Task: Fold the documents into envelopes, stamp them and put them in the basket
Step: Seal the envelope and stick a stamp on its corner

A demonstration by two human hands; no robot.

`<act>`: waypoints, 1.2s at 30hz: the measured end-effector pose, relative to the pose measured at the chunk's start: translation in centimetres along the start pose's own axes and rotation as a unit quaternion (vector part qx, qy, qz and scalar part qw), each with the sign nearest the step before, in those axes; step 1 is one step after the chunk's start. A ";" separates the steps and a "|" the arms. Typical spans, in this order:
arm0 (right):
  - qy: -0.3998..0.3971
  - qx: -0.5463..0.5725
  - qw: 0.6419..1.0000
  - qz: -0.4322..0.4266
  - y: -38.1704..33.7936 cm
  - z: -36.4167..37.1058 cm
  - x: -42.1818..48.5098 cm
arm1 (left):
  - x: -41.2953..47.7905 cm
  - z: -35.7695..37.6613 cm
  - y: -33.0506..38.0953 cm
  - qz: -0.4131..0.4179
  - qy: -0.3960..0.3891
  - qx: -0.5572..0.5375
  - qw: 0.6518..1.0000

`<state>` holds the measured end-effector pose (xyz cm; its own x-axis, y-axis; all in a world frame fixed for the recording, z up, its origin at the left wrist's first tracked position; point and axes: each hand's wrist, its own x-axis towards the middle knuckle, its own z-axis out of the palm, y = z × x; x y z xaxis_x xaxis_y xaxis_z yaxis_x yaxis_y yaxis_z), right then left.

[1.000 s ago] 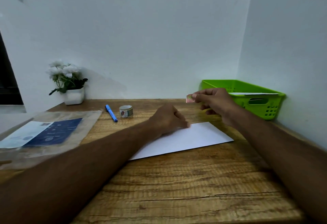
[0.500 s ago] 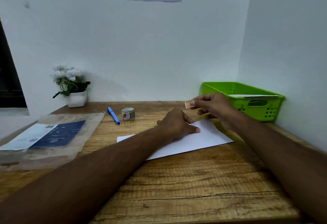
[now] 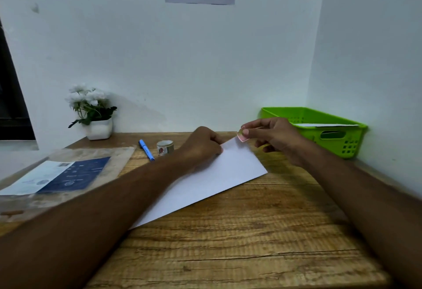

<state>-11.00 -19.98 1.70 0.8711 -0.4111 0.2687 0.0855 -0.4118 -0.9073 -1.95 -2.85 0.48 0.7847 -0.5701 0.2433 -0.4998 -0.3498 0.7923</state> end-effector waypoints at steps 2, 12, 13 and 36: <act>-0.003 -0.026 1.000 -0.008 -0.3 0.4 -0.2 | -0.1 -0.7 0.0 0.002 0.017 -0.025 1.000; 0.022 -0.049 0.997 -0.063 -1.4 1.3 -1.0 | -0.1 -1.3 0.8 0.036 0.080 -0.066 0.994; 0.025 -0.046 0.996 -0.068 -1.5 1.4 -1.1 | -0.2 -1.3 0.8 0.039 0.082 -0.067 0.994; 0.083 0.000 0.990 -0.117 -2.3 2.1 -1.3 | -1.2 -1.0 1.9 0.072 0.132 -0.098 0.984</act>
<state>-11.29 -16.84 2.77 0.7366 -0.4317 0.5207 0.2752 -0.5120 -0.8137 -3.53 -2.10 2.26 0.7921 -0.3805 0.4773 -0.5525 -0.1147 0.8256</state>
